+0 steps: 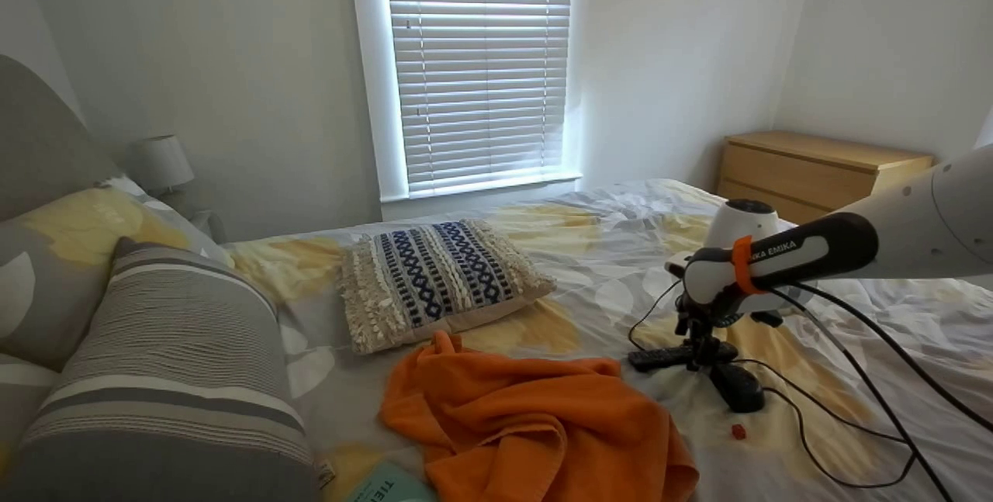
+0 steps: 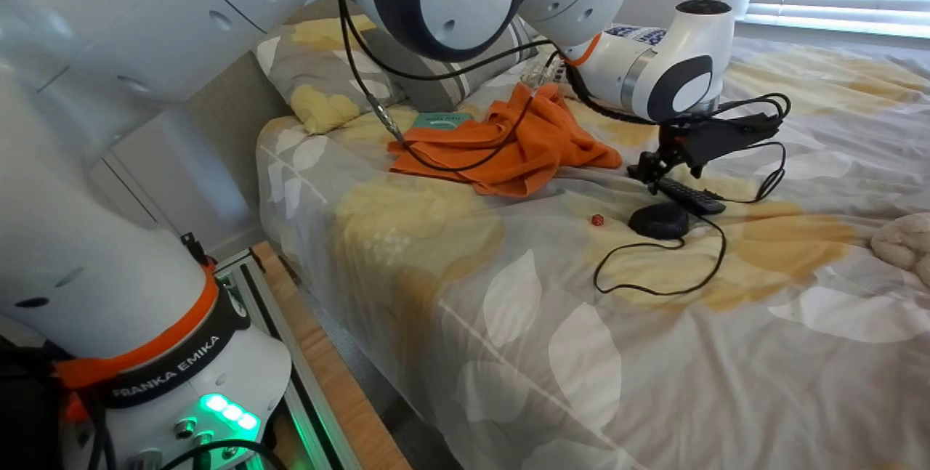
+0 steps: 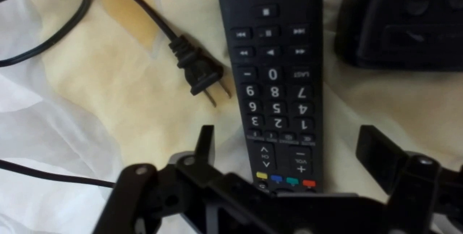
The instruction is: Place the remote control on the left side of the bed
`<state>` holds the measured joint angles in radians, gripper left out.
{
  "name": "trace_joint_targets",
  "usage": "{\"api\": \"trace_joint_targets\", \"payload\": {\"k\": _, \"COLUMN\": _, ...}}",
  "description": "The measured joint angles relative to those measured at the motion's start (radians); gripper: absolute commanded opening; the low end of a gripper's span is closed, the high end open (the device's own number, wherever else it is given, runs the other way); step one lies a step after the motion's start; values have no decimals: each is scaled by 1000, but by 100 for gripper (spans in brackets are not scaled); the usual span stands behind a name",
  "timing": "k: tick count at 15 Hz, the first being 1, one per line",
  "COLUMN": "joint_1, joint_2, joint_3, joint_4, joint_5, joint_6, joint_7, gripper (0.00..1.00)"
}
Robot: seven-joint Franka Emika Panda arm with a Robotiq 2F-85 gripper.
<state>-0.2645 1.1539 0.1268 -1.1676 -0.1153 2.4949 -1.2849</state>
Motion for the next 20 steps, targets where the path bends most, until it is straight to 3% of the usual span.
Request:
{"api": "trace_joint_targets", "payload": {"k": 2, "joint_1": -3, "joint_2": 21, "joint_3": 4, "joint_4": 27, "joint_5": 10, "joint_6": 0, "joint_7": -29, "gripper": 98}}
{"api": "trace_joint_targets", "payload": {"k": 3, "joint_1": -5, "joint_2": 31, "joint_3": 6, "joint_4": 40, "joint_5": 15, "joint_6": -1, "joint_7": -40, "gripper": 74}}
{"api": "trace_joint_targets", "payload": {"k": 5, "joint_1": -8, "joint_2": 49, "joint_3": 8, "joint_4": 63, "joint_5": 24, "joint_6": -8, "joint_7": -50, "gripper": 70}}
{"api": "trace_joint_targets", "payload": {"k": 10, "joint_1": -8, "joint_2": 66, "joint_3": 8, "joint_4": 102, "joint_5": 43, "joint_6": -88, "joint_7": -52, "gripper": 31}}
{"api": "trace_joint_targets", "payload": {"k": 15, "joint_1": -4, "joint_2": 66, "joint_3": 7, "joint_4": 141, "joint_5": 59, "joint_6": -191, "joint_7": -50, "gripper": 44}}
{"api": "trace_joint_targets", "payload": {"k": 16, "joint_1": -3, "joint_2": 66, "joint_3": 7, "joint_4": 146, "joint_5": 61, "joint_6": -203, "joint_7": -50, "gripper": 55}}
{"api": "trace_joint_targets", "payload": {"k": 20, "joint_1": 4, "joint_2": 66, "joint_3": 7, "joint_4": 158, "joint_5": 71, "joint_6": -232, "joint_7": -44, "gripper": 63}}
